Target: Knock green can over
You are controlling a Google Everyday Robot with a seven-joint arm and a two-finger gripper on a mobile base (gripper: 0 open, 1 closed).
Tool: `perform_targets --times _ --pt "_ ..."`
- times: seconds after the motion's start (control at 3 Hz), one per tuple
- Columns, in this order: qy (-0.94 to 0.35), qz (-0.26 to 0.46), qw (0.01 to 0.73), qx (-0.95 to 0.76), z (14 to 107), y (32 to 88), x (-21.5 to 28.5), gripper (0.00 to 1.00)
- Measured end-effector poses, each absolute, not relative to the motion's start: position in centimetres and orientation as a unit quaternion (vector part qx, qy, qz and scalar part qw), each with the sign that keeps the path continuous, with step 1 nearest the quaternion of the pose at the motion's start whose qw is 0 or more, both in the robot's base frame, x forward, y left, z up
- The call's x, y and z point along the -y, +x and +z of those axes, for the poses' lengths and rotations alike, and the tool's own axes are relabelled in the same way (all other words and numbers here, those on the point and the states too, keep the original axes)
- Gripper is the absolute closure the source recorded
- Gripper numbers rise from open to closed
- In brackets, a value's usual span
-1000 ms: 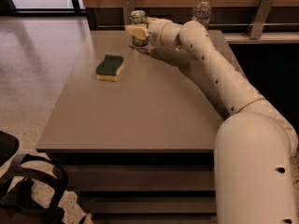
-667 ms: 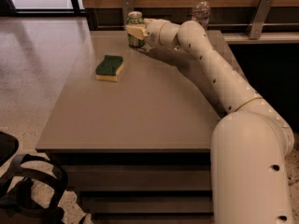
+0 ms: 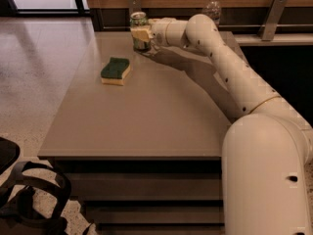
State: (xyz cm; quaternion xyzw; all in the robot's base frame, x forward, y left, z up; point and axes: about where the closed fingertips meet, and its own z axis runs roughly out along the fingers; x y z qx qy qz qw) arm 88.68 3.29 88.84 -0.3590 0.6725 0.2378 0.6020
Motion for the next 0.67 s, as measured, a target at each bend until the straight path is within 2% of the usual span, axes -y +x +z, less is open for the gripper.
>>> perform_targets --times 0.67 --pt "-0.481 0.147 0.53 -0.683 93.6 84.3 1.6 1.0"
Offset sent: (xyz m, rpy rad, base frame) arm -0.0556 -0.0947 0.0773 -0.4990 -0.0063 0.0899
